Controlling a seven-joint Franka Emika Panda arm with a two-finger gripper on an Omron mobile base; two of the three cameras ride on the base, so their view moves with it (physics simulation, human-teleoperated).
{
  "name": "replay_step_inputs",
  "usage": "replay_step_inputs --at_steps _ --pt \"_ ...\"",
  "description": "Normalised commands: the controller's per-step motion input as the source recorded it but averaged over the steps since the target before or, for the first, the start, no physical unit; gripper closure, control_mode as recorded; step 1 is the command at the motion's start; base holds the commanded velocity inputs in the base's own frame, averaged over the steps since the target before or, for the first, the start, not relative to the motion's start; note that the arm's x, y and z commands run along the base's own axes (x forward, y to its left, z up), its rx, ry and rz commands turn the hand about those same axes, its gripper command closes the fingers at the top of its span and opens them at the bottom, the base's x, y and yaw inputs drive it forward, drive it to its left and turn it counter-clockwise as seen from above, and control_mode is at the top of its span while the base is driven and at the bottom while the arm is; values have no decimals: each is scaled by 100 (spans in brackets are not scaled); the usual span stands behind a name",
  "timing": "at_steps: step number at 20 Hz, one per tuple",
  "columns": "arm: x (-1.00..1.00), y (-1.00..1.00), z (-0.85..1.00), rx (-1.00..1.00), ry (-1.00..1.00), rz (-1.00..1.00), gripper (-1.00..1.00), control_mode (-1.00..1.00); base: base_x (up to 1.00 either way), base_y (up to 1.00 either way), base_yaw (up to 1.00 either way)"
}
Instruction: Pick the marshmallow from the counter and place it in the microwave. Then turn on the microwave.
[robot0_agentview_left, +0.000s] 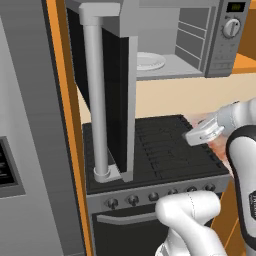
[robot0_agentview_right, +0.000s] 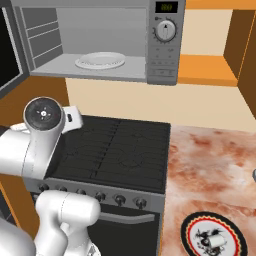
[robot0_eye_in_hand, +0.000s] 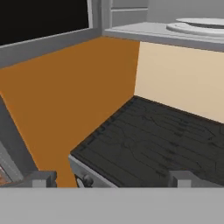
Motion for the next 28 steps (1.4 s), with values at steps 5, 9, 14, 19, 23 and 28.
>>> replay_step_inputs --at_steps 5,9,14,19,23,28 --pt "9 -18 0 0 9 -17 -100 -100 0 0 0" --pt "5 -19 0 0 11 -17 -100 -100 0 0 0" --pt "3 -22 -2 0 9 -16 -100 -100 0 0 0" --pt "0 -27 -3 0 6 -12 -100 -100 0 0 0" --pt "3 -26 -6 0 7 -14 -100 -100 0 0 0" --pt "6 -19 -5 0 11 -17 -100 -100 0 0 0"
